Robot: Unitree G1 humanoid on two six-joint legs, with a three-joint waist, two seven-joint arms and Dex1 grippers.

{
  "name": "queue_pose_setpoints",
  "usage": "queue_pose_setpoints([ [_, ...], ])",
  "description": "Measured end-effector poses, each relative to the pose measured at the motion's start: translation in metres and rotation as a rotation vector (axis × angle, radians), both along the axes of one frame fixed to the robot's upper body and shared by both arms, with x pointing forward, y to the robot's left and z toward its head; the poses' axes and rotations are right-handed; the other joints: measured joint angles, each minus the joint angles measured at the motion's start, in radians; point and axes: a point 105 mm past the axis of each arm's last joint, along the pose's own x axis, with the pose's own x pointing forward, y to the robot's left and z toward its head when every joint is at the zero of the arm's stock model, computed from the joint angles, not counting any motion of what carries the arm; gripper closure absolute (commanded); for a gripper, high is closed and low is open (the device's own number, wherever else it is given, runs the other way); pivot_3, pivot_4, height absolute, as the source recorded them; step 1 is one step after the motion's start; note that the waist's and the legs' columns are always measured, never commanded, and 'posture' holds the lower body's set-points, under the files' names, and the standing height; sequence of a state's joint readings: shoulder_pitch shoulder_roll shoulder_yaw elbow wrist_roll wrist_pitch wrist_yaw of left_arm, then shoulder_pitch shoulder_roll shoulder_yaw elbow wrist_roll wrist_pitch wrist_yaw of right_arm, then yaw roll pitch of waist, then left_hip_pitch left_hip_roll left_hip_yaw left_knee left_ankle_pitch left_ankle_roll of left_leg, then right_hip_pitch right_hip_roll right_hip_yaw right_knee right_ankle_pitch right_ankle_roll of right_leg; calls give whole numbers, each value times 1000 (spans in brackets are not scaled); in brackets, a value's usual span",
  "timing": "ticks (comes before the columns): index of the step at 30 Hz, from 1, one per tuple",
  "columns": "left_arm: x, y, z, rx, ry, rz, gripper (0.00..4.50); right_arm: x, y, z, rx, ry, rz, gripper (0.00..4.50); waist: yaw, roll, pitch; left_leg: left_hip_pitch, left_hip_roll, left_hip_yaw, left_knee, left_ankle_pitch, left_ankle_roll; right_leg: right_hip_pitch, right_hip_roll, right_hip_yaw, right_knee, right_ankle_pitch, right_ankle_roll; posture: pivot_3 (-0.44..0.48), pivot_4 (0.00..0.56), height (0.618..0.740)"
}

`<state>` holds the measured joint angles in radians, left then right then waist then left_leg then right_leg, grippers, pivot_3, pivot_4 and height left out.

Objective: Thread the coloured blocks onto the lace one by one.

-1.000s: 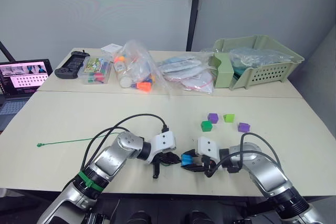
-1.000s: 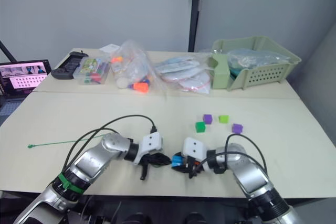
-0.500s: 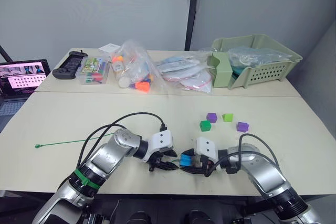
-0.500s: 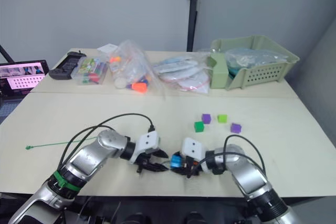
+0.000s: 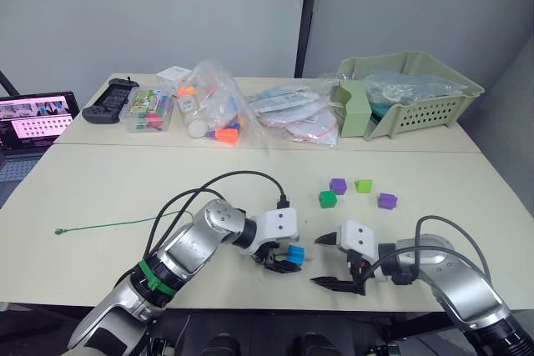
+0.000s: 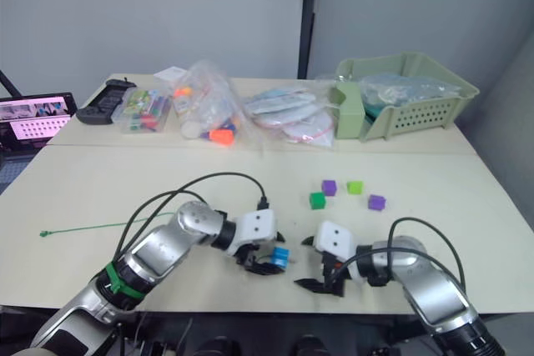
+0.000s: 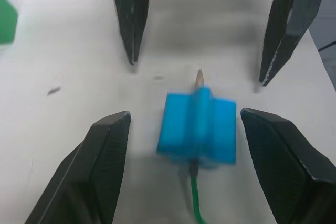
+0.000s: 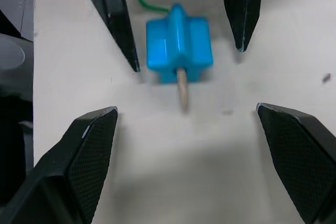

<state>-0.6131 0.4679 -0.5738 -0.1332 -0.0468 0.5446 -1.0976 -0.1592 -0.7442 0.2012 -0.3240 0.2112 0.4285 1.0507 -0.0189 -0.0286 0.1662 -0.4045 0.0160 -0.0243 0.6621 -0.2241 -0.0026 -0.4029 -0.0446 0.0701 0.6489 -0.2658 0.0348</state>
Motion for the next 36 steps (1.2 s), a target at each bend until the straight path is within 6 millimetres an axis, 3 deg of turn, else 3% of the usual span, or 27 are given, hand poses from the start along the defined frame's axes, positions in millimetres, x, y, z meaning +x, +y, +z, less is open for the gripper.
queue_pose_setpoints([
  [5,4,3,-7,29,-3,8,956,2,1,0,5,-9,-14,43,4,0,0,0,0,0,0,0,0,0,0,0,0,0,0,0,150,740],
  [6,4,1,-7,32,-9,-1,1527,2,2,0,8,-12,-17,0,5,0,0,0,-1,0,0,0,0,0,0,0,0,0,0,0,150,740],
  [11,4,-1,-8,32,-18,-20,3092,4,4,1,15,-19,-21,0,6,0,0,0,0,0,1,0,0,1,0,0,0,0,0,0,150,740],
  [24,3,1,-8,40,-16,-34,3112,6,4,-2,6,-15,-30,0,6,0,0,0,0,0,1,0,0,0,0,0,0,0,0,0,150,740],
  [36,2,2,-7,52,-10,-50,3112,10,7,-1,-2,-21,-8,3923,5,0,0,0,0,0,1,0,0,1,0,0,0,0,0,0,150,740],
])
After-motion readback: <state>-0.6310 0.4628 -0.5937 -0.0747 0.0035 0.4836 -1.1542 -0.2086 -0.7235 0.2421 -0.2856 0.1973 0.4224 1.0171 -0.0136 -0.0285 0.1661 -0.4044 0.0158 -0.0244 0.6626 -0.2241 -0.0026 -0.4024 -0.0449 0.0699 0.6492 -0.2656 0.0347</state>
